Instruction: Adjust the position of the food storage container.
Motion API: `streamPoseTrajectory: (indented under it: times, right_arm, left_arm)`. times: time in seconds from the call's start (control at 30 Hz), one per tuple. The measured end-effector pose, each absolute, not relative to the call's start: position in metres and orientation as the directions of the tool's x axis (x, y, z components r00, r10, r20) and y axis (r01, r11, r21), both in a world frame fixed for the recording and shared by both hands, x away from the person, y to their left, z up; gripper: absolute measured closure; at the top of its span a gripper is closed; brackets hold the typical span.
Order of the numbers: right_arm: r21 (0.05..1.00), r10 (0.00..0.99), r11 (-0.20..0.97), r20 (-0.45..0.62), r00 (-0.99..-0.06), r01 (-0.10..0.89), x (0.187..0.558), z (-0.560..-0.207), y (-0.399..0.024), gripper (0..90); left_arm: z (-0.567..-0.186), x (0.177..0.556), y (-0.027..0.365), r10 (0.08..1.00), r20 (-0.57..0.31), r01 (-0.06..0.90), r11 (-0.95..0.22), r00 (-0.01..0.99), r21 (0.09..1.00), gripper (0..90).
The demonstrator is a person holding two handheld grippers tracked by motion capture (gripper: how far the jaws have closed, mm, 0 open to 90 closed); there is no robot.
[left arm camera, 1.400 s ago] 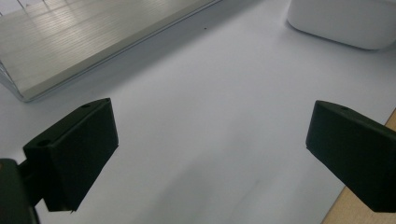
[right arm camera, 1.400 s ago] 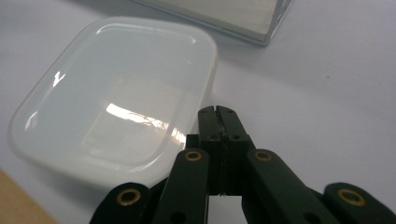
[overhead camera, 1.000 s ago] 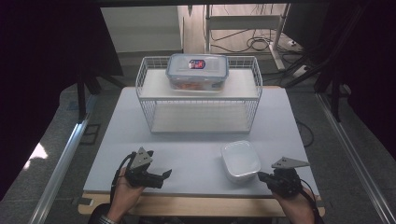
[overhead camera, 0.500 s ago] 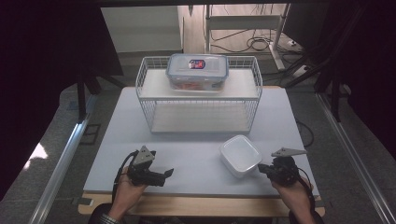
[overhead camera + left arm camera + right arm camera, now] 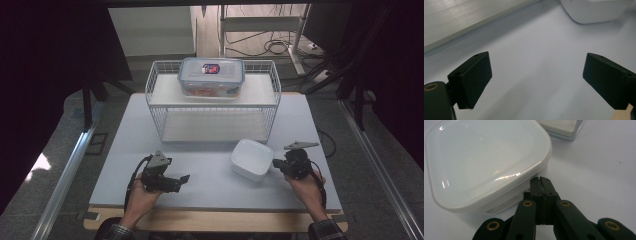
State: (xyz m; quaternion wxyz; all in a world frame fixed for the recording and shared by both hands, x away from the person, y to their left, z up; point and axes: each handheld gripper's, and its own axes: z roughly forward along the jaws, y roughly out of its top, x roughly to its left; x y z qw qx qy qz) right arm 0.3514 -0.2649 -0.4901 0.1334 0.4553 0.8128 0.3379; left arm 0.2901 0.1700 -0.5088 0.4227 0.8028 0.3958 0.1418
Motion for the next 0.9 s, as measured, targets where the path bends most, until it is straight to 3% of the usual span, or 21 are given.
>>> streamPoseTrajectory:
  times: [0.23, 0.4, 0.5, 0.77, 0.9]
  right_arm:
    - [0.672, 0.802, 0.380, 0.102, -0.588, 0.636, 0.371, -0.492, -0.243, 89.7]
    - [0.673, 0.777, 0.406, 0.102, -0.621, 0.618, 0.376, -0.494, -0.223, 89.7]
    - [0.671, 0.760, 0.425, 0.101, -0.642, 0.608, 0.379, -0.495, -0.210, 89.7]
    - [0.670, 0.740, 0.452, 0.085, -0.667, 0.588, 0.390, -0.499, -0.182, 89.7]
    - [0.678, 0.743, 0.443, 0.088, -0.664, 0.586, 0.399, -0.501, -0.176, 89.7]
  left_arm:
    - [-0.510, 0.299, 0.170, 0.763, -0.120, 0.529, -0.317, 0.635, 0.787, 8.3]
    - [-0.510, 0.308, 0.167, 0.776, -0.086, 0.517, -0.328, 0.624, 0.790, 13.6]
    - [-0.509, 0.315, 0.164, 0.787, -0.056, 0.504, -0.337, 0.614, 0.795, 22.1]
    - [-0.516, 0.353, 0.152, 0.788, -0.077, 0.534, -0.338, 0.610, 0.775, 60.9]
    - [-0.519, 0.371, 0.142, 0.784, -0.110, 0.546, -0.316, 0.611, 0.776, 70.0]
